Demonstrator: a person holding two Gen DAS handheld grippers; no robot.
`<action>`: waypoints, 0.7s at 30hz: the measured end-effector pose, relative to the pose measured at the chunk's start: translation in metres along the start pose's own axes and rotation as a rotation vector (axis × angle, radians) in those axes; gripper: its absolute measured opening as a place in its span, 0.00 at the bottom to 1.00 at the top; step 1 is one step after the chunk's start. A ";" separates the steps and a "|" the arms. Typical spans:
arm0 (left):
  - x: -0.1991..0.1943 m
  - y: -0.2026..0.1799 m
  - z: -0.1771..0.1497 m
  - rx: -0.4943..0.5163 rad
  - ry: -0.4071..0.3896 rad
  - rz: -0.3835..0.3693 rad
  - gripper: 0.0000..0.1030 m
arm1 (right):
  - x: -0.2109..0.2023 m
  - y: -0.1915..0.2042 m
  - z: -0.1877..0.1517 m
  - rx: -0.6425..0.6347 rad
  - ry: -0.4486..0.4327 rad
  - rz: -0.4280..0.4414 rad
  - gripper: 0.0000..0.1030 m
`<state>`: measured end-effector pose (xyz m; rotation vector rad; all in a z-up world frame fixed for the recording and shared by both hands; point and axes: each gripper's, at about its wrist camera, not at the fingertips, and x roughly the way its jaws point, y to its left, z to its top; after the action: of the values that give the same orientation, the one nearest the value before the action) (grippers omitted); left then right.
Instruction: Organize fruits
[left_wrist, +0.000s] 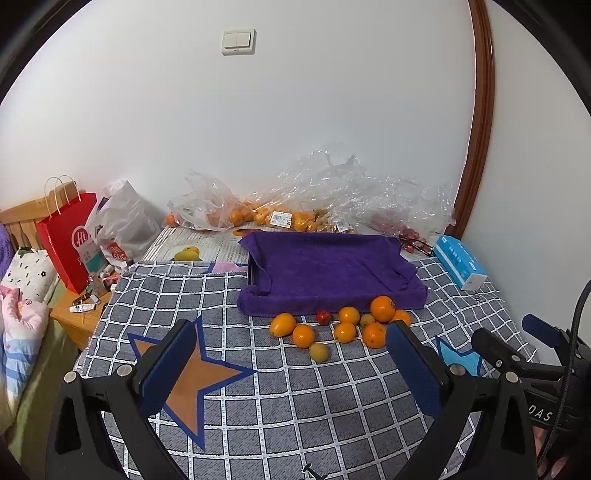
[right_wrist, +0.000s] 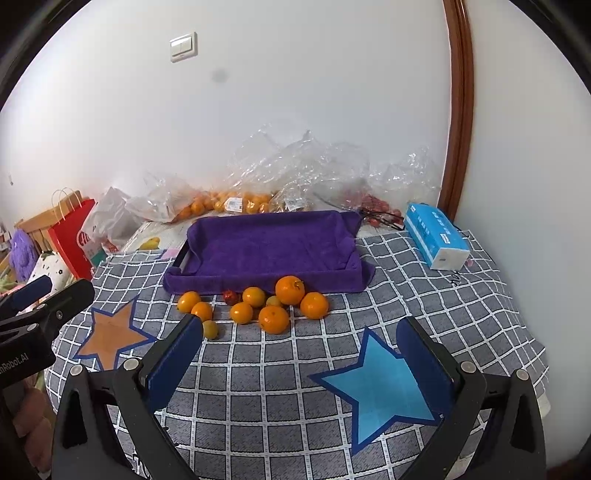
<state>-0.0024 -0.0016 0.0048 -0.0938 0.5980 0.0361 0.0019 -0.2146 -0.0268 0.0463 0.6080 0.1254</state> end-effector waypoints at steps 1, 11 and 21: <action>0.000 0.000 0.000 -0.001 0.000 -0.001 1.00 | 0.000 0.000 0.000 -0.003 -0.001 -0.001 1.00; 0.001 0.003 -0.001 0.000 0.002 0.005 1.00 | -0.001 0.001 0.000 0.002 -0.004 0.003 1.00; -0.001 0.003 0.000 0.000 -0.008 0.006 1.00 | 0.000 0.004 0.000 0.004 -0.004 0.009 1.00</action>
<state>-0.0035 0.0015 0.0049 -0.0915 0.5908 0.0417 0.0011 -0.2111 -0.0268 0.0530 0.6043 0.1332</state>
